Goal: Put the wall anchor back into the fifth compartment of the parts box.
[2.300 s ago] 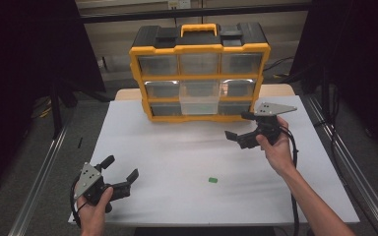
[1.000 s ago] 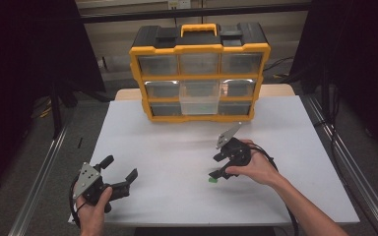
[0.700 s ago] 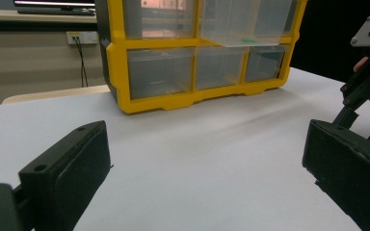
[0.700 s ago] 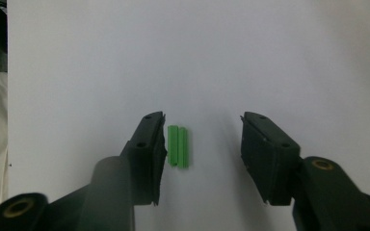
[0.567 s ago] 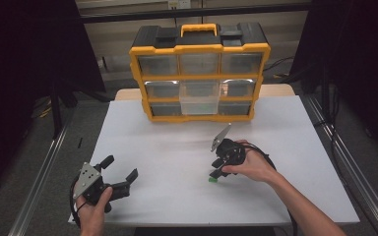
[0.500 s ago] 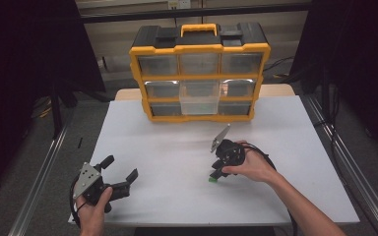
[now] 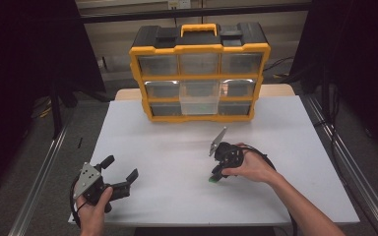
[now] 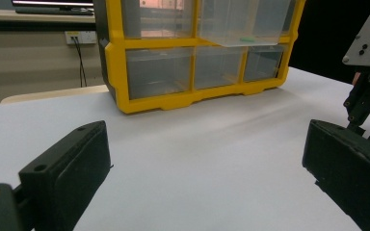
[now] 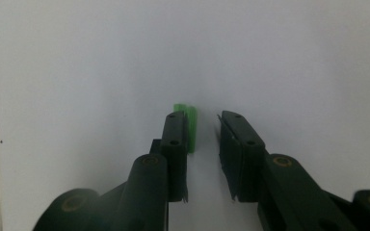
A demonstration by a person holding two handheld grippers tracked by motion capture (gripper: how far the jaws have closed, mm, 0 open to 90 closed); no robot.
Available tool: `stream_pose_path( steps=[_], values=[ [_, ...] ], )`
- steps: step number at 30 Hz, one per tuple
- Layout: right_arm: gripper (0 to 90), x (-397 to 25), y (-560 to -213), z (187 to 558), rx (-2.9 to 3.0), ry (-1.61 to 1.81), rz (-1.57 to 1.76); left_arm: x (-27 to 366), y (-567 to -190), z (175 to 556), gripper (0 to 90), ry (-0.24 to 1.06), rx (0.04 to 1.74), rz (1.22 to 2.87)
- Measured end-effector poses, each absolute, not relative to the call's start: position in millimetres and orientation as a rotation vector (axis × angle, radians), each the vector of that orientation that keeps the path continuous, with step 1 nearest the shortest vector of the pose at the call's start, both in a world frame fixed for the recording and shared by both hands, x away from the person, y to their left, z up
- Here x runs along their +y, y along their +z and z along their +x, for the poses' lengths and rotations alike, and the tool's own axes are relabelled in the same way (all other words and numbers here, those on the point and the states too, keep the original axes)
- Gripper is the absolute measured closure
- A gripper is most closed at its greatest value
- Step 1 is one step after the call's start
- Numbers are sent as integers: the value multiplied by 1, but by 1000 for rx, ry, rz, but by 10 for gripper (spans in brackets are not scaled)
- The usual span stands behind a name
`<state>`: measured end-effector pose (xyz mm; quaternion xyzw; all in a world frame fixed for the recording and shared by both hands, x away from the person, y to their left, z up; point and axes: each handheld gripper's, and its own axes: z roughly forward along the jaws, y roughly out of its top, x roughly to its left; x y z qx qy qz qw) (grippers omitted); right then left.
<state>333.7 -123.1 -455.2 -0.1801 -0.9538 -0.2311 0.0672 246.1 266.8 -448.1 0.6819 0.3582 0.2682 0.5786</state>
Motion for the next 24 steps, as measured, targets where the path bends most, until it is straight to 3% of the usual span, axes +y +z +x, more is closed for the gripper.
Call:
stream_pose_path(
  steps=[16,24],
  values=[
    [836,-116,-457,333,-2898,-669,-539,266,-449,247,30,642,849,1598],
    [845,-119,-457,335,-2877,-690,-563,266,-448,247,30,636,848,1598]
  ],
)
